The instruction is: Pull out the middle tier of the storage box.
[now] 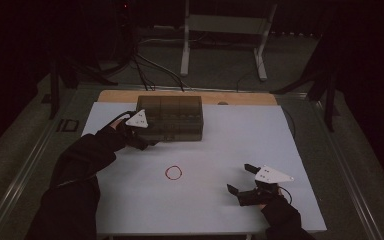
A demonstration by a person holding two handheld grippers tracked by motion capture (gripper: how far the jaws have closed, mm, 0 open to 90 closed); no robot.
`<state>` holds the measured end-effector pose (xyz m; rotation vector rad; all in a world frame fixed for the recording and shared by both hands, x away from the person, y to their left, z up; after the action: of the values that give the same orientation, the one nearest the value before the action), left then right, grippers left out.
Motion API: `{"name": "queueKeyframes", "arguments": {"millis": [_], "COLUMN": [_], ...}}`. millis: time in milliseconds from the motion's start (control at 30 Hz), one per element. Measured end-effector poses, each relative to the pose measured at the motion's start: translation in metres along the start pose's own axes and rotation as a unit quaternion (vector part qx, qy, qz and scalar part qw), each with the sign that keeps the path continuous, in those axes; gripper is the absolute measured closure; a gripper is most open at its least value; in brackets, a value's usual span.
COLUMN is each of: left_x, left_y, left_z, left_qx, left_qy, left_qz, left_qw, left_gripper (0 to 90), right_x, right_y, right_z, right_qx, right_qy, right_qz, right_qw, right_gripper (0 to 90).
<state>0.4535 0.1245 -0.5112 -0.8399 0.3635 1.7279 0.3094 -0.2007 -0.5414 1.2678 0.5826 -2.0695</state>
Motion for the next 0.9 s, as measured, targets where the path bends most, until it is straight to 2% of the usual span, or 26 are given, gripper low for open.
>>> {"name": "queueKeyframes", "arguments": {"millis": [33,67,100,200,333,400,433,533,767,900], "left_x": [0.001,0.000,0.001,0.004,0.007,0.008,0.009,0.012,0.014,0.015], "left_y": [-0.001,0.000,0.000,0.000,-0.006,-0.007,-0.008,-0.008,-0.006,-0.007], "left_z": [-0.001,-0.003,-0.004,-0.007,-0.010,-0.013,-0.015,-0.019,-0.026,-0.026], "left_qx": [-0.005,-0.001,-0.005,-0.010,-0.012,-0.007,-0.010,-0.002,0.010,0.014], "left_qy": [-0.004,-0.003,-0.007,-0.023,-0.034,-0.037,-0.051,-0.068,-0.077,-0.072], "left_qz": [-0.002,-0.001,-0.013,-0.028,-0.018,-0.026,-0.036,-0.051,-0.065,-0.063], "left_qw": [1.0000,1.0000,0.9999,0.9993,0.9992,0.9989,0.9980,0.9964,0.9949,0.9953], "left_gripper": [41.2,43.5,45.0,50.4,60.8,65.5,66.2,70.4,72.0,75.8], "right_x": [0.000,-0.001,-0.001,0.000,0.000,-0.001,-0.001,0.000,0.000,-0.001], "right_y": [0.000,-0.001,-0.001,0.000,0.000,0.000,0.000,0.000,0.000,0.000], "right_z": [0.000,0.000,0.000,0.000,0.001,0.001,0.001,0.001,0.002,0.002], "right_qx": [-0.001,-0.001,0.000,-0.001,0.001,-0.001,0.000,0.000,0.000,0.000], "right_qy": [0.000,0.001,0.002,0.001,0.002,0.002,0.002,0.001,0.002,0.004], "right_qz": [0.000,0.001,0.001,-0.001,-0.001,-0.001,-0.001,0.000,0.000,-0.001], "right_qw": [1.0000,1.0000,1.0000,1.0000,1.0000,1.0000,1.0000,1.0000,1.0000,1.0000], "right_gripper": [2.3,2.4,2.4,2.4,2.4,2.4,2.4,2.4,2.4,2.4]}}
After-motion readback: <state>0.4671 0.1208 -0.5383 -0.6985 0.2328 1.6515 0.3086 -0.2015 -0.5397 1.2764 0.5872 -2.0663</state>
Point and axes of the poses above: each handheld gripper's, and its own axes: z roughly backward along the jaws, x roughly out of its underside, y roughly to its right, the point moved 8 cm from there along -z, roughly forward along the jaws, and after that the axes turned 1 degree about x, right-handed, at the moved point
